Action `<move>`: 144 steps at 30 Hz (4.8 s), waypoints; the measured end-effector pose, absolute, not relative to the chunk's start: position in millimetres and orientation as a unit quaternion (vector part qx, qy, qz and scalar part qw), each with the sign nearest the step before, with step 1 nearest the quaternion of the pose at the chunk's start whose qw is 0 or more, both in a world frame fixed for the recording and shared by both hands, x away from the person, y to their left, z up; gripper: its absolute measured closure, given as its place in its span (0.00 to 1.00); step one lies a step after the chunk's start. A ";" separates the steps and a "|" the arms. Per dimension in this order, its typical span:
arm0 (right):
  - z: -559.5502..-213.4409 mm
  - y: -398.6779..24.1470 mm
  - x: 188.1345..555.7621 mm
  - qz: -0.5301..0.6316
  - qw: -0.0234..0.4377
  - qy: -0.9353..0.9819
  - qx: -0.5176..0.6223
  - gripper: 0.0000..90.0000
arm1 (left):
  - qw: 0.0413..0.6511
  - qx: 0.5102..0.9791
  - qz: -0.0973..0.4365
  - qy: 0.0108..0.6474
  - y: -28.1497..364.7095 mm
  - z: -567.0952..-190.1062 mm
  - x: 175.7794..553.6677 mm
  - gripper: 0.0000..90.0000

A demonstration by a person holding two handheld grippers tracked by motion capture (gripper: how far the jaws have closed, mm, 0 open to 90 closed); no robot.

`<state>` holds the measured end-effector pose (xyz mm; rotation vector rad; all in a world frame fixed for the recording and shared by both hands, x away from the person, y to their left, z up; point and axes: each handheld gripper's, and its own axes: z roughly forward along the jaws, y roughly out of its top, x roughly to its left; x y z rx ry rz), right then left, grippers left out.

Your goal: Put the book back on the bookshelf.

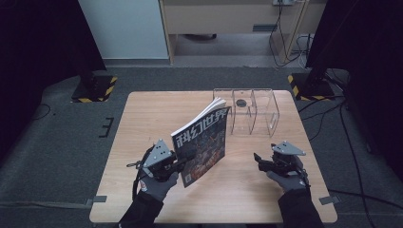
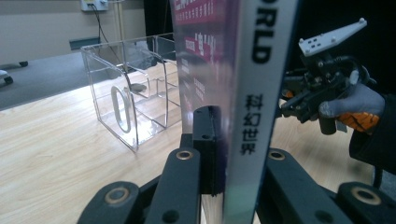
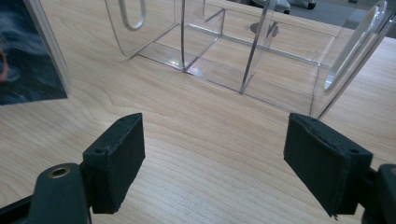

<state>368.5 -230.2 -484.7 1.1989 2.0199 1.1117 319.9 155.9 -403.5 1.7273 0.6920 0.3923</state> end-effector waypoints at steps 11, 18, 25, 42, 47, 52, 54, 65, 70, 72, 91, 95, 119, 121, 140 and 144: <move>-493.0 -235.8 366.7 0.397 0.266 0.752 0.454 0.22 | 0.594 0.722 0.177 0.306 150.0 -387.7 331.7 0.92; -499.2 -237.3 365.2 0.382 0.262 0.762 0.452 0.20 | 0.600 0.711 0.189 0.312 144.6 -378.3 339.4 0.92; -502.7 -238.5 365.9 0.376 0.257 0.766 0.453 0.20 | 0.606 0.695 0.205 0.328 133.0 -362.4 351.2 0.92; -506.3 -240.4 369.5 0.366 0.257 0.770 0.455 0.19 | 0.612 0.667 0.229 0.357 115.0 -342.2 377.0 0.92; -510.0 -238.6 371.3 0.358 0.254 0.776 0.452 0.19 | 0.612 0.660 0.236 0.365 111.3 -336.4 385.5 0.92; -512.3 -237.5 373.0 0.353 0.254 0.778 0.453 0.19 | 0.607 0.659 0.247 0.370 102.6 -333.5 396.1 0.92; -512.6 -237.5 373.1 0.352 0.254 0.779 0.452 0.19 | 0.604 0.658 0.253 0.372 101.7 -333.4 398.0 0.92; -512.8 -237.6 373.3 0.352 0.254 0.781 0.449 0.19 | 0.606 0.642 0.257 0.394 92.9 -339.2 419.6 0.92; -512.9 -237.2 373.0 0.352 0.253 0.781 0.450 0.18 | 0.602 0.635 0.259 0.408 88.8 -344.7 429.6 0.92; -513.1 -237.3 373.2 0.352 0.252 0.781 0.450 0.18 | 0.604 0.630 0.260 0.412 88.1 -346.9 433.2 0.92; -514.8 -235.4 373.5 0.347 0.250 0.786 0.447 0.18 | 0.600 0.620 0.269 0.428 74.1 -358.7 456.0 0.92; -515.2 -235.4 373.8 0.348 0.251 0.786 0.445 0.18 | 0.592 0.620 0.283 0.430 70.6 -360.1 460.2 0.92; -515.4 -235.8 373.9 0.349 0.251 0.786 0.445 0.18 | 0.571 0.621 0.290 0.451 46.7 -399.1 481.9 0.92; -515.5 -235.8 373.9 0.348 0.251 0.786 0.445 0.18 | 0.571 0.621 0.291 0.451 46.7 -400.4 482.1 0.92; -515.8 -235.5 373.8 0.348 0.253 0.786 0.443 0.18 | 0.569 0.611 0.293 0.467 43.1 -423.0 482.7 0.92; -515.6 -235.9 373.7 0.349 0.254 0.787 0.442 0.18 | 0.571 0.608 0.294 0.466 39.8 -427.4 481.7 0.92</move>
